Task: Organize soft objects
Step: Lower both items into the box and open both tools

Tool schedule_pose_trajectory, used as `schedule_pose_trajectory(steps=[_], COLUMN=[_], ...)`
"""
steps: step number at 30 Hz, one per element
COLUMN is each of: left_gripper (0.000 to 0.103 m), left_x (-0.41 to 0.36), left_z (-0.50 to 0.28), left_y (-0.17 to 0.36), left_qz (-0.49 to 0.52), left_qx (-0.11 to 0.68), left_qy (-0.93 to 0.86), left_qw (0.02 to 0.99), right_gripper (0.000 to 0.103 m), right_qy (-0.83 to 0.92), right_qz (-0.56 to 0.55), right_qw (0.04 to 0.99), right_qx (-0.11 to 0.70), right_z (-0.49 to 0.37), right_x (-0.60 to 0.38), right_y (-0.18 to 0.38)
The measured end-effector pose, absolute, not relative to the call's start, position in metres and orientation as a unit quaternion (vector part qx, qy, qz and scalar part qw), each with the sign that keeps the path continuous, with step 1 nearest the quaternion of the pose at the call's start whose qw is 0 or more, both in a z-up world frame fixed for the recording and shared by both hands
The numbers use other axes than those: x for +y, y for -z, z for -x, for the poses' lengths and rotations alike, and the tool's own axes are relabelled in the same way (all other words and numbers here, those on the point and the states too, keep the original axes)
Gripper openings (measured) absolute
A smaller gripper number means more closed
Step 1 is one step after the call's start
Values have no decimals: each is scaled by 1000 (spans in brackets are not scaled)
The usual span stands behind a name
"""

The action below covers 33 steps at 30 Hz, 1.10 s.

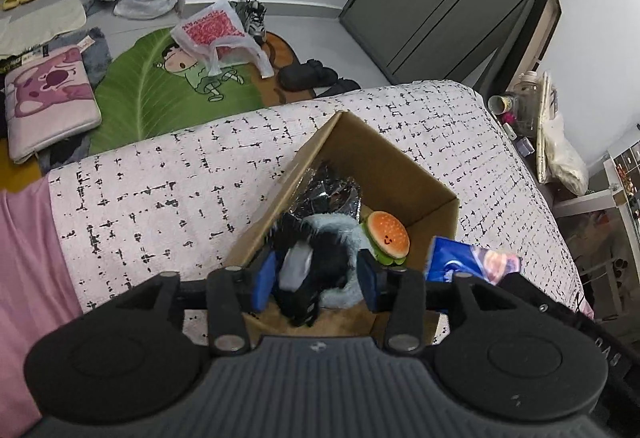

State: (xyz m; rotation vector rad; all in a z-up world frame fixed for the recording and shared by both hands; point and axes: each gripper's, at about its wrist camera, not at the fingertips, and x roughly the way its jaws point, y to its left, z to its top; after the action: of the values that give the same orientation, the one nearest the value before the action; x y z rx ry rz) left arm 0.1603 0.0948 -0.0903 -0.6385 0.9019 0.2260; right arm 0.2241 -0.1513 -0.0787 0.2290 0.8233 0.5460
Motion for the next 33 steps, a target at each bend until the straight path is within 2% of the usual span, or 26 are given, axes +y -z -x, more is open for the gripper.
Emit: schedule_pose_trajectory(steps=[3,9,13,18,22,25,33], left_gripper=[54,56,56,59,66,74,77], left_x=[99,105,102,91,79,67,37], left_z=[-161,-163,-166,-171,-171,-169,-166], left_y=[89,88,84,79,73,71,65], left_qz=[297,307,299,282,269,255,229], left_qx=[426,423,422,421,416,411,418], left_qy=[-114,-112,-111,-102,-96,-89,-81], left_qw=[847,845,849,856,863,871,875], right_gripper=[17,17,31,31,33,39,56], right_qy=[-267,-265,-263,-264,-254,-248,-242], right_qz=[-98,-78,-83,-92,-105,-114,-135], right_qw=[871,871,865,866,866,865,865], right_qx=[400,406,419,416,418,422,418], right_z=[-223,-223,-224,-222,-222,-223,-223], right_x=[-142,-132,-132,-139,-150,-161,-188], right_y=[82,86,87,82,81,81,72])
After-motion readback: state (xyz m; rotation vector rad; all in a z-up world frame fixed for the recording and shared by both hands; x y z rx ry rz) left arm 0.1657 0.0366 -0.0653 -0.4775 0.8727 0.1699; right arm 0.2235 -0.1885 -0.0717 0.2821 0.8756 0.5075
